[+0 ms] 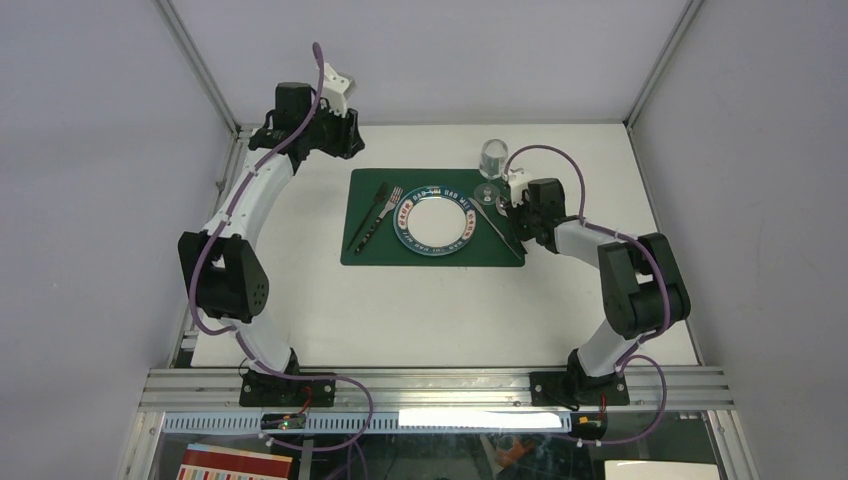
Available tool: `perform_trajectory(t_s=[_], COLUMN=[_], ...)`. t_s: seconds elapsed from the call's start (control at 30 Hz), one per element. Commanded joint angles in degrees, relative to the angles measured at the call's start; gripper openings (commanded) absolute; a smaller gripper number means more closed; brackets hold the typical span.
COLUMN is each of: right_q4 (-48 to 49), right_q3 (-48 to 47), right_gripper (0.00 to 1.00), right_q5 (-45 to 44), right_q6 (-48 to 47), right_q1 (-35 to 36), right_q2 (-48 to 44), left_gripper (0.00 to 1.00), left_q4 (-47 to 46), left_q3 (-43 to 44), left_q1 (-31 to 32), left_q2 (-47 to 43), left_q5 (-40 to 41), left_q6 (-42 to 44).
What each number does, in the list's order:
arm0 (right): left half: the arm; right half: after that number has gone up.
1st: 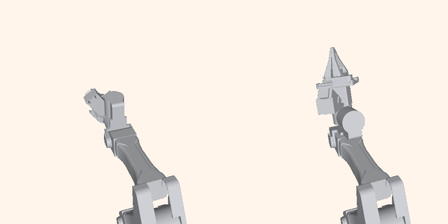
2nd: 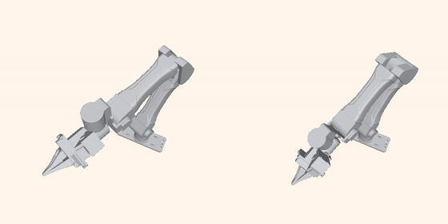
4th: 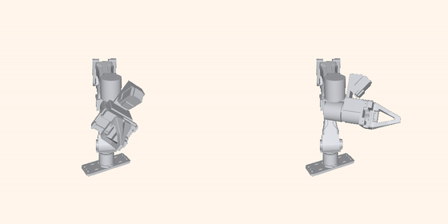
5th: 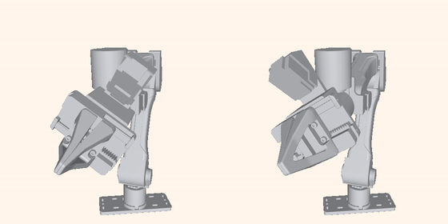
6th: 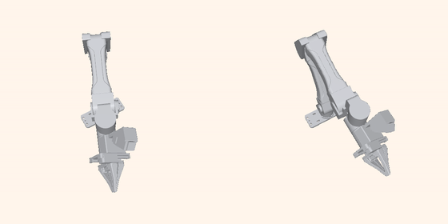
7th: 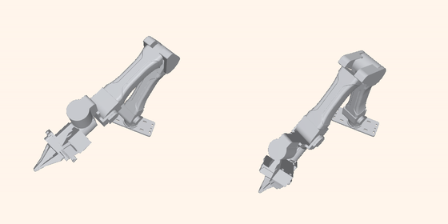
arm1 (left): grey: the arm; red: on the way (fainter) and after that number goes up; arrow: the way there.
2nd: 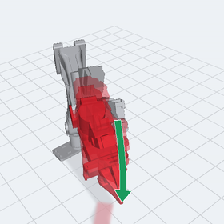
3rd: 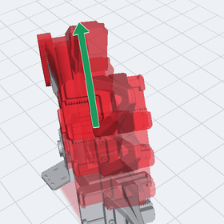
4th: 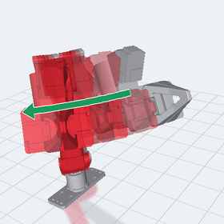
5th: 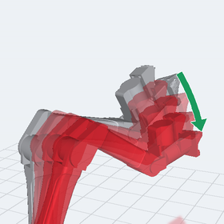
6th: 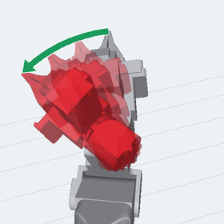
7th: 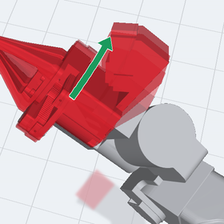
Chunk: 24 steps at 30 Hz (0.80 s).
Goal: Set the dinner table for one person
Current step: Adjust the spoon with the napkin.
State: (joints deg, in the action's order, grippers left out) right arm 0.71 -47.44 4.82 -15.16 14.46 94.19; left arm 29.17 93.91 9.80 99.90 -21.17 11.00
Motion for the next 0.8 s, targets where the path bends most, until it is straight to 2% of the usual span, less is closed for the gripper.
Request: perform_trajectory(t_s=[0.0,0.47,0.77], right_q4=[5.7,3.4,3.3], right_q3=[-0.9,-5.7,-5.4], right_gripper=[0.28,0.27,0.27], right_q5=[-0.8,0.6,0.7], right_q6=[-0.6,-0.3,-0.2], right_q1=[0.2,0.2,0.3], right_q2=[-2.7,3.1,5.0], left_gripper=[0.42,0.42,0.42], left_q4=[-2.0,-1.9,-1.9], left_q3=[1.1,0.6,-0.1], left_q1=[0.5,0.5,0.5], left_q2=[0.7,-0.3,-0.4], left_q5=[-1.3,-1.2,-1.7], left_q6=[0.1,0.6,0.7])
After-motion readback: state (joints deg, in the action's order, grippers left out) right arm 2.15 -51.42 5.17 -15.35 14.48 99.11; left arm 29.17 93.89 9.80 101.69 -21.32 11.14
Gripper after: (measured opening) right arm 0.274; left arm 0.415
